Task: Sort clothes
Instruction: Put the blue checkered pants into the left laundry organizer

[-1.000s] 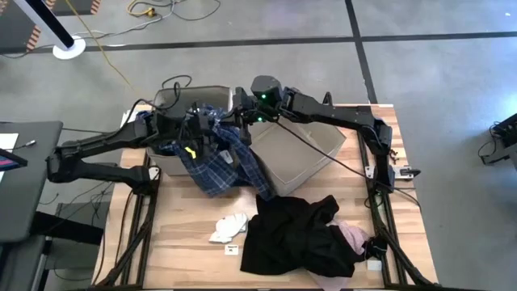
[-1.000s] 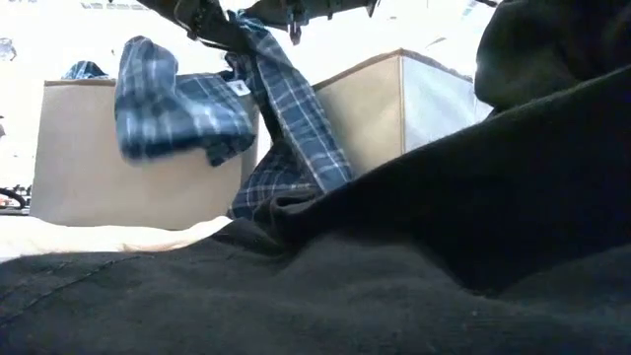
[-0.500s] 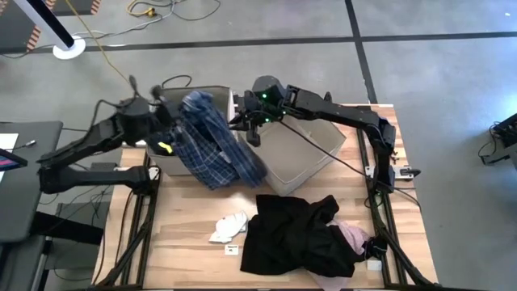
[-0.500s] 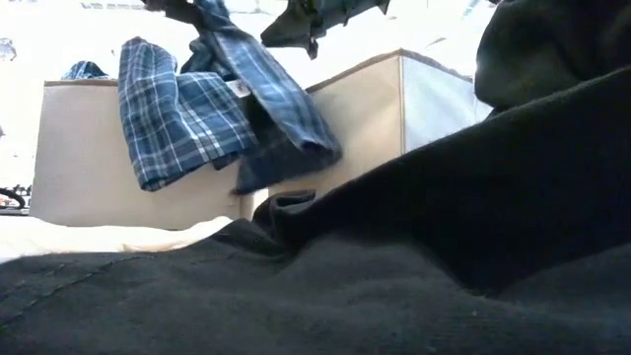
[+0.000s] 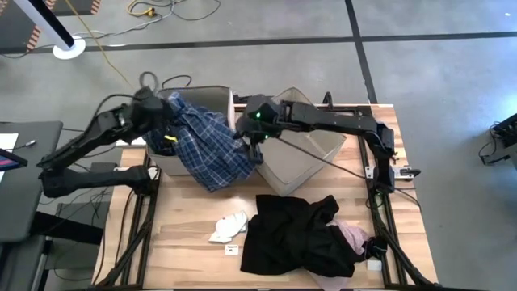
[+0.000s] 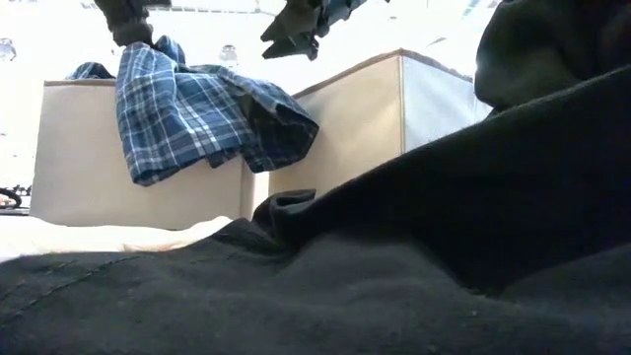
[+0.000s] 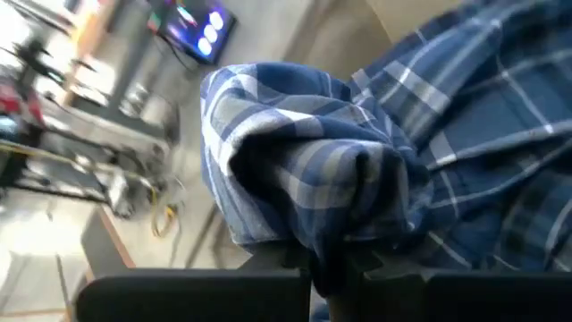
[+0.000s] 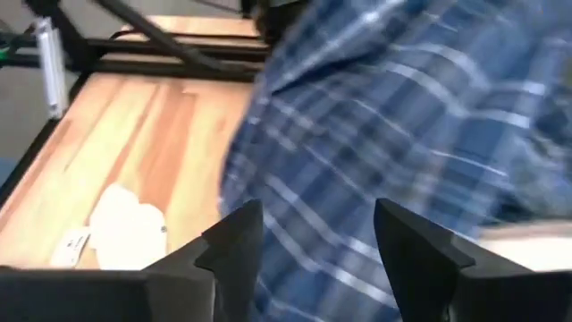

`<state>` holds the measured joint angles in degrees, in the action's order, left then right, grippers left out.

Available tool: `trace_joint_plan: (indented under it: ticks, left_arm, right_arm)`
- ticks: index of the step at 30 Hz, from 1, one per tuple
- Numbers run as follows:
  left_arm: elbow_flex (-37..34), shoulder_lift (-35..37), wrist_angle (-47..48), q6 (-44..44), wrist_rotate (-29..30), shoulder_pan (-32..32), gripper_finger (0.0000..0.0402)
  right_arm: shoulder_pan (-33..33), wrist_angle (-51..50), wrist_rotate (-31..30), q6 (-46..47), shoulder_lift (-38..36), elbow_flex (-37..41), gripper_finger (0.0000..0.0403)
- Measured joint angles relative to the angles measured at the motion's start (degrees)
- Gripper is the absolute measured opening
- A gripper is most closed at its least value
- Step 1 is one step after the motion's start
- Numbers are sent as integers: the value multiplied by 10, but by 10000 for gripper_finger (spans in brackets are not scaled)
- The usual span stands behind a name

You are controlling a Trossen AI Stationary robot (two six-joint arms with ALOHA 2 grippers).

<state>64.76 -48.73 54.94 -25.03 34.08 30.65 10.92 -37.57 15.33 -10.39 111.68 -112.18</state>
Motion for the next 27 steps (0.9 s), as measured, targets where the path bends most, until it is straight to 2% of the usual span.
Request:
trace_joint_plan:
  ticks: [6,13,17,21,27]
  left_arm:
    - [-28,-59,42,49,-30,9,18]
    - [-58,-118,38,69,-43,10,93]
    - [-59,-152,25,72,-88,16,126]
    - [-59,-199,-1,77,-151,32,133]
    - [-59,-295,-30,78,-179,46,132]
  right_arm:
    - [-35,4,-19,-2,2,1,232]
    - [-63,-13,-55,-2,2,1,223]
    - [-73,-17,-64,3,2,1,219]
    - [-84,-21,-65,3,2,1,217]
    - [-101,-43,-64,4,2,1,217]
